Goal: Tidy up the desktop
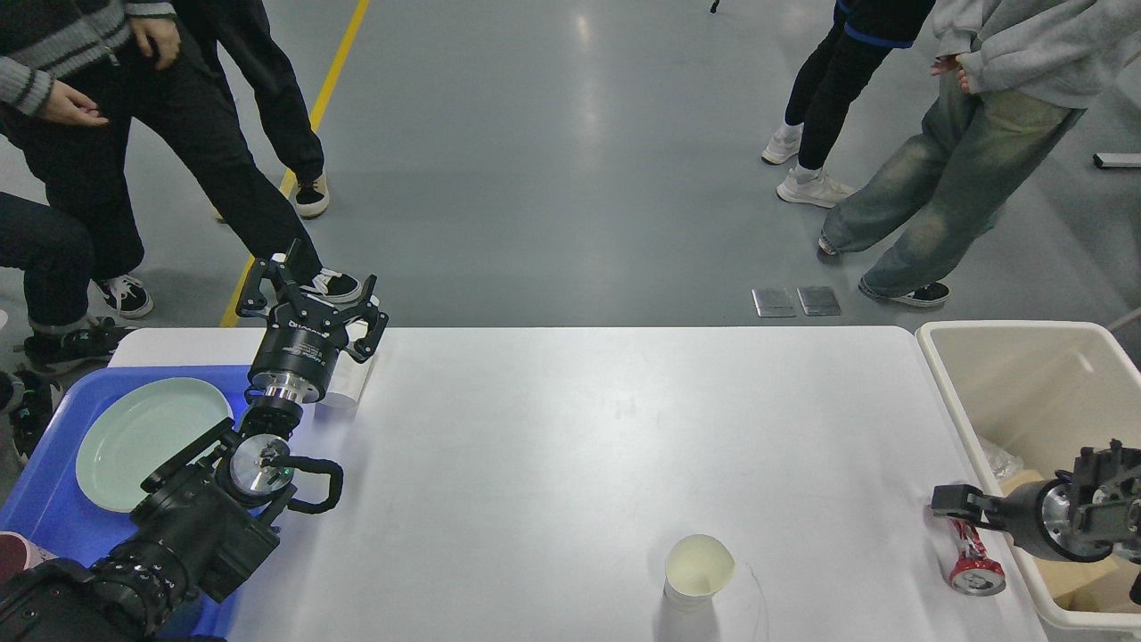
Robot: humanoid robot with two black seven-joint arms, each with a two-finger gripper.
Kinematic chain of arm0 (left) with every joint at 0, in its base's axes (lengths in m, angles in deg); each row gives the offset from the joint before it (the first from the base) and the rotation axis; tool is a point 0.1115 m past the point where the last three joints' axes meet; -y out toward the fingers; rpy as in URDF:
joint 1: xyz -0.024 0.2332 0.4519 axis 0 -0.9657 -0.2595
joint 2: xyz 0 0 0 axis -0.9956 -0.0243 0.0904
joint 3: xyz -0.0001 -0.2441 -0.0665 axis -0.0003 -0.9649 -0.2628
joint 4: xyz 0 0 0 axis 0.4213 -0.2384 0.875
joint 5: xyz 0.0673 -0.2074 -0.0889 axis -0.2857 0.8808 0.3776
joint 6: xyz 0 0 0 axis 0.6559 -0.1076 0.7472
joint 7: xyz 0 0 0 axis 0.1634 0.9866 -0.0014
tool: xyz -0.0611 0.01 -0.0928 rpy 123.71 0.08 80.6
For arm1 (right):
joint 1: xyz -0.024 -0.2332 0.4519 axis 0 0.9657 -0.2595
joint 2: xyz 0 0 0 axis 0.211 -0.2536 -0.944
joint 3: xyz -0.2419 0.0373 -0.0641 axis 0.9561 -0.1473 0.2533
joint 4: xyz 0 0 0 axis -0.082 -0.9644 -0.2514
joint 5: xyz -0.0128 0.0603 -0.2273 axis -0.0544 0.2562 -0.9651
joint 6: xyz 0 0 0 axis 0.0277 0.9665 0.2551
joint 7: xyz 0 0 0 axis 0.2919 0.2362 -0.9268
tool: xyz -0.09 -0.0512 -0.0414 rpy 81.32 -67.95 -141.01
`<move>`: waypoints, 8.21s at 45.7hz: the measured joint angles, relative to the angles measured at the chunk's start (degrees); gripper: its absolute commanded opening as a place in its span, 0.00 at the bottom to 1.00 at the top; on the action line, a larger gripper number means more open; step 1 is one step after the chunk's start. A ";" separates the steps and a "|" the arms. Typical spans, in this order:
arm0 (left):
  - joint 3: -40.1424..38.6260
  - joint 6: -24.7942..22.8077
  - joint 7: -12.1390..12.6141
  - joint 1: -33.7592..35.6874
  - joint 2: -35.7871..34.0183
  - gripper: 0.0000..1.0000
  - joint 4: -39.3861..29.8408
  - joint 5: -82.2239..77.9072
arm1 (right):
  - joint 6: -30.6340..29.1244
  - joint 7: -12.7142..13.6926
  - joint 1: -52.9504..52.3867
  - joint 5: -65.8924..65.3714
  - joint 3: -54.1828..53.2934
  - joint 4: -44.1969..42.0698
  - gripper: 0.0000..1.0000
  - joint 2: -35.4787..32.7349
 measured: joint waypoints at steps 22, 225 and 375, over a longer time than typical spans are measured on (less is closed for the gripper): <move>0.00 0.00 0.00 0.00 0.00 0.97 -0.03 -0.01 | 1.34 -1.09 5.83 -0.27 -0.37 -6.03 0.00 4.33; -0.02 -0.03 0.00 0.01 0.00 0.97 -0.02 0.00 | 6.53 -6.92 -24.93 13.07 7.13 21.55 1.00 26.02; -0.01 -0.10 0.00 0.01 0.00 0.97 -0.02 0.00 | -2.54 0.18 -25.80 17.16 6.29 32.27 0.65 30.55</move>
